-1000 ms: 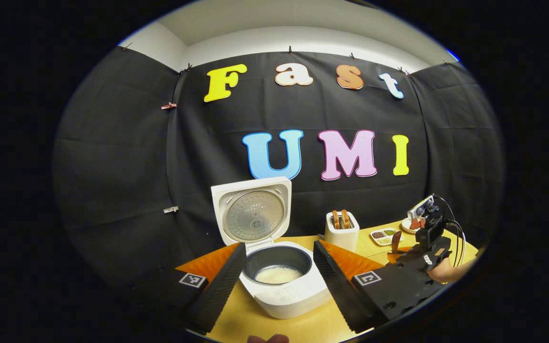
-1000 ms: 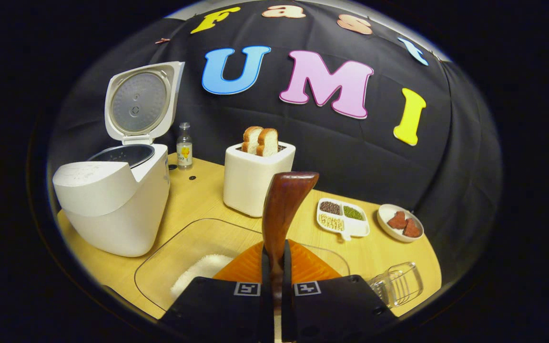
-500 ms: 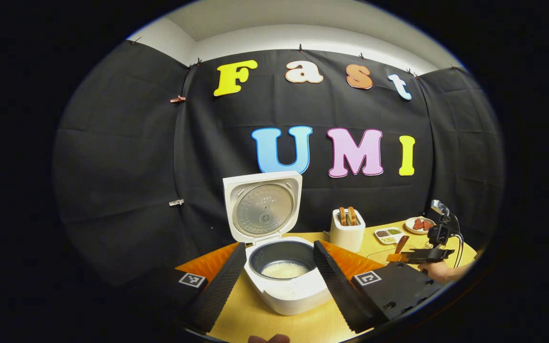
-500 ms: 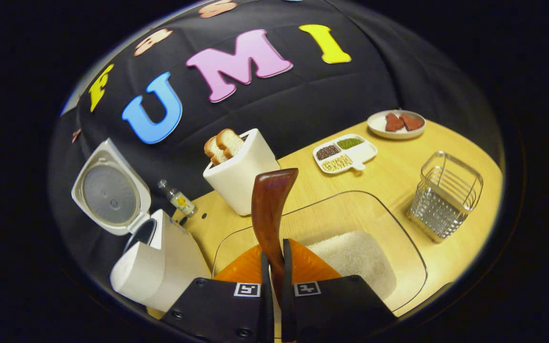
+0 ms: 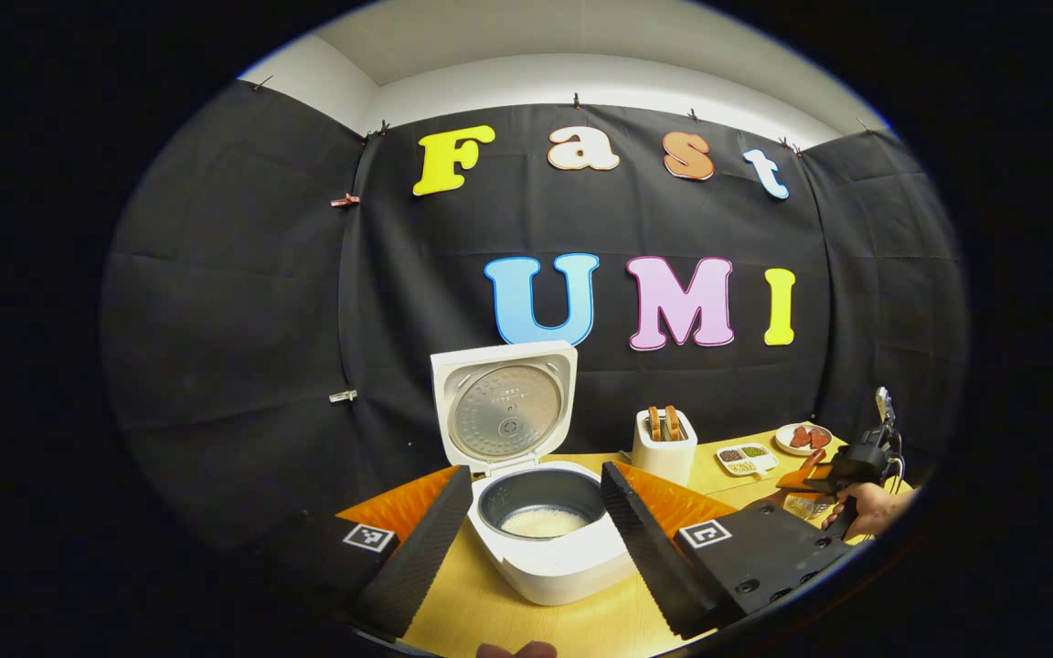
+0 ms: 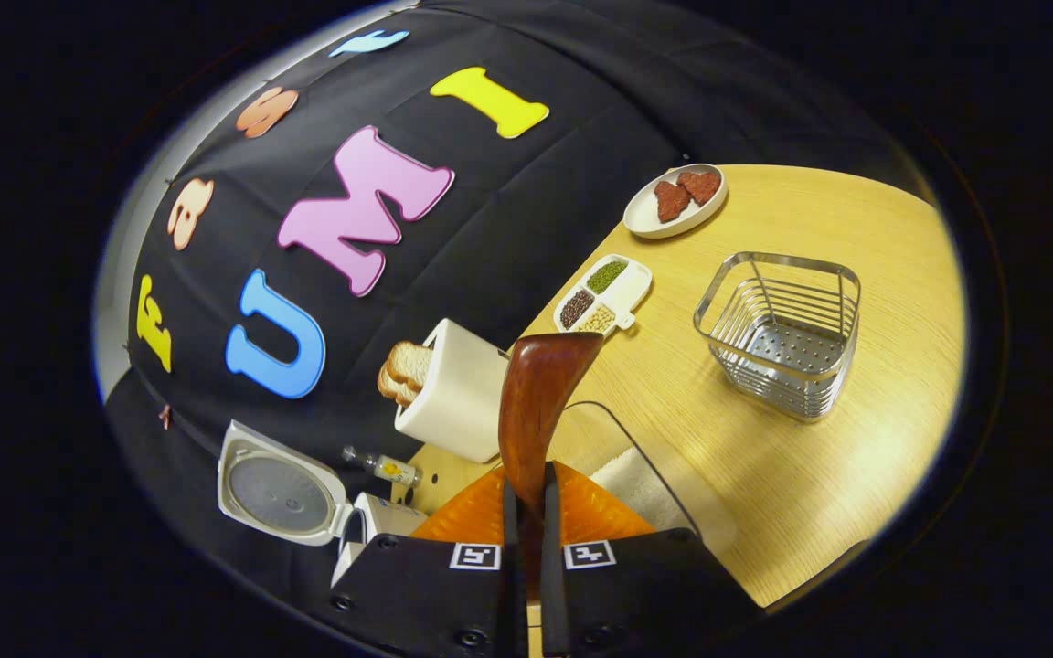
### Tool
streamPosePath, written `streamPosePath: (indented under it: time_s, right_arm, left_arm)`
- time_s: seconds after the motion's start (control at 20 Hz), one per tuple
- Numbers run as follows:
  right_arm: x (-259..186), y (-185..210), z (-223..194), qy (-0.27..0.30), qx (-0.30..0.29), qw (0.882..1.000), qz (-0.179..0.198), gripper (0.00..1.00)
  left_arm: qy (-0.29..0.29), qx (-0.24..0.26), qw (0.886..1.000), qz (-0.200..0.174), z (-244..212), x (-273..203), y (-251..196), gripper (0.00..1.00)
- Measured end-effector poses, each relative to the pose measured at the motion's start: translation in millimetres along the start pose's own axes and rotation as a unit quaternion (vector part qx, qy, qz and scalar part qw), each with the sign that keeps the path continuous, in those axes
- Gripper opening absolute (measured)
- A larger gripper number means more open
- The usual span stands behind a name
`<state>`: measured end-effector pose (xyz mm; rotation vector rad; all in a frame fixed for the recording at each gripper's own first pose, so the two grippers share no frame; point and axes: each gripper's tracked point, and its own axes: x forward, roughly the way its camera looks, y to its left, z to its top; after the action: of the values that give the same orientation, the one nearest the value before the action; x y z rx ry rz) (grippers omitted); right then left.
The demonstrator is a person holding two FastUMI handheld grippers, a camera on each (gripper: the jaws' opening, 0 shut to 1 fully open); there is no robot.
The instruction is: Close the left gripper, press the button to open the rice cooker; take a wooden spoon from the chopstick holder with the right hand, scoop a spoonful of rice and pour it into the rice cooker, then put the wooden spoon back into the chopstick holder.
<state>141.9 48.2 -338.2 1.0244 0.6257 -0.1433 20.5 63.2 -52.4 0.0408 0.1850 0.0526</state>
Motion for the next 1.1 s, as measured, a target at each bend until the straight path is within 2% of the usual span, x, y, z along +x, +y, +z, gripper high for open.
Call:
streamPosePath:
  time_s: [0.25, 0.45, 0.75, 0.9, 1.1]
  right_arm:
    - [-22.8, 11.5, 25.5, -0.008, 0.054, 0.998, 0.015, 0.11]
    - [-39.7, 44.6, 38.1, -0.010, 0.103, 0.993, 0.050, 0.11]
    - [-47.1, 136.8, 26.1, 0.020, 0.134, 0.985, 0.108, 0.11]
    - [-35.2, 195.3, 3.2, 0.044, 0.117, 0.982, 0.141, 0.10]
    - [-18.8, 261.7, -34.4, 0.068, 0.084, 0.980, 0.166, 0.10]
  left_arm:
    - [0.004, -0.018, 1.000, -0.001, -2.7, -5.2, -2.8, 0.97]
    - [0.003, -0.025, 1.000, -0.004, -5.7, -10.0, -4.1, 0.98]
    - [0.007, -0.039, 0.999, -0.004, -16.4, -7.6, 1.1, 0.98]
    - [0.015, -0.045, 0.999, 0.005, -27.3, -3.4, 11.1, 0.98]
    - [0.018, -0.034, 0.999, 0.021, -36.5, 1.5, 27.4, 0.97]
